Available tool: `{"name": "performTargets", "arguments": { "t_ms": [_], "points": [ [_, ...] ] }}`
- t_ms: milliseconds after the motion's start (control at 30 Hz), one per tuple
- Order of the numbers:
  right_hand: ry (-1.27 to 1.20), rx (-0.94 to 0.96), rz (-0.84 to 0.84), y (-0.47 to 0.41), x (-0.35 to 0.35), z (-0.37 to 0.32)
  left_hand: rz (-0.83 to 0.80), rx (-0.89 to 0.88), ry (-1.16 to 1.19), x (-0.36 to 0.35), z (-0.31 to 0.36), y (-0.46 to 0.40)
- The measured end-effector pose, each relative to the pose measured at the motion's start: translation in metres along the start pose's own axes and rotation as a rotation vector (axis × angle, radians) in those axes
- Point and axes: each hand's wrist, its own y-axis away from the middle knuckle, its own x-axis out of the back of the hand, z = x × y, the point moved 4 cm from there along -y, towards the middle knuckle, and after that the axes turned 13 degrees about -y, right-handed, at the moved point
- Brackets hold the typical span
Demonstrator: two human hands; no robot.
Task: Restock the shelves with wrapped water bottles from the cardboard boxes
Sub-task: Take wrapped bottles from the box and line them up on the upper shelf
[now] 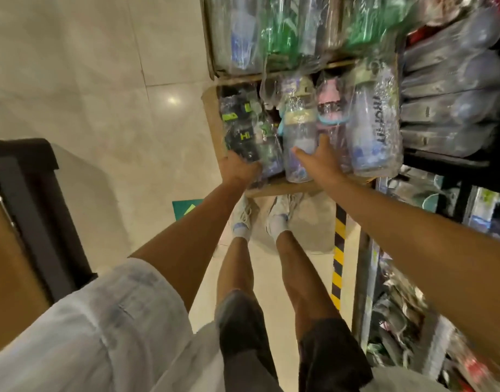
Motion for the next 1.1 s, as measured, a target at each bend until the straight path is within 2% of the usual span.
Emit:
{"name": "performTargets", "arguments": {
  "t_ms": [233, 467, 633, 767, 867, 1000, 1100],
  "points": [
    [-0.085, -0.076, 0.063, -0.039, -0.021, 0.011, 0.093, 0.154, 0.175, -0.016, -0.014, -0.037],
    [0.004, -0.131, 0.096, -0.064, -0.041, 0.007, 0.136, 0.051, -0.099, -0.019, -0.004, -0.047],
    [-0.061, -0.148, 0.115, -0.072, -0.041, 0.012, 0.188, 0.027, -0.025, -0.027, 0.000, -0.045],
    [-0.109, -0.155, 0.099, -0.071, -0.036, 0.012, 0.175, 0.072, 0.137, -0.027, 0.000, -0.051],
    [-0.192, -0.176, 0.059, -0.067, -0.041, 0.013, 0.145, 0.071, 0.139, -0.023, 0.001, -0.054],
    [-0.267, -0.201, 0.052, -0.056, -0.043, 0.016, 0.026, 0.085, 0.214, -0.021, 0.009, -0.050],
    [-0.340, -0.189, 0.044, -0.049, -0.039, 0.019, 0.035, 0.088, 0.253, -0.024, 0.007, -0.055]
  ]
}}
